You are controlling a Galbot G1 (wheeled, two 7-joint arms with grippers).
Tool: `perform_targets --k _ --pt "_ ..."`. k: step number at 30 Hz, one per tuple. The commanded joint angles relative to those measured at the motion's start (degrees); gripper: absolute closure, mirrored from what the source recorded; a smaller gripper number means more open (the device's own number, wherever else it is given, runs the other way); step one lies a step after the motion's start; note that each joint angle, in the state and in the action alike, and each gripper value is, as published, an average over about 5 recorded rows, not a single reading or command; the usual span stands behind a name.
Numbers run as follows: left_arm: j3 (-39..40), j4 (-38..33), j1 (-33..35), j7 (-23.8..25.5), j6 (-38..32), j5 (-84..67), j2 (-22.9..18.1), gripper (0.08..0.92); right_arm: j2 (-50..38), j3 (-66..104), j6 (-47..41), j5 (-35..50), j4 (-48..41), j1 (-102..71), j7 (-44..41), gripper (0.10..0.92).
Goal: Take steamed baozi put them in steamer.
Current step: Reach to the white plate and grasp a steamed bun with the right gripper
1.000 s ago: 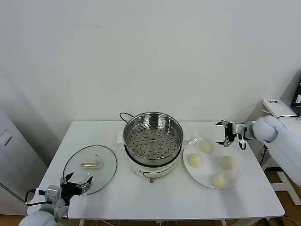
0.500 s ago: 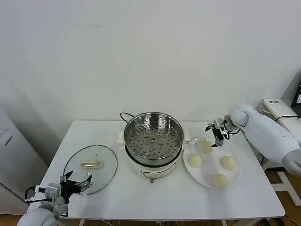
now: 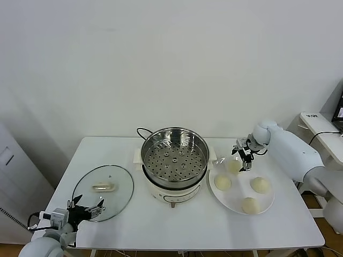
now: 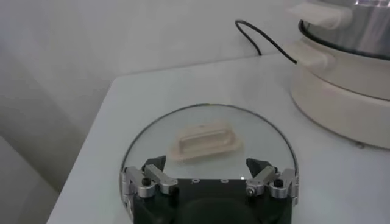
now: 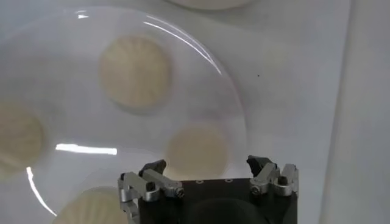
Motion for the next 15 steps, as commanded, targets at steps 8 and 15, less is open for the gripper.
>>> perform_targets --k 8,15 --pt "0.0 -0.3 0.1 0.1 0.1 0.1 0.1 0.177 2.7 3.7 0.0 -2.4 -4.1 -2.2 -0.1 0.302" --pt "0.0 -0.6 0.1 0.0 0.2 0.1 0.0 0.177 2.9 3.7 0.1 -2.1 -3.9 -1.7 -0.1 0.466"
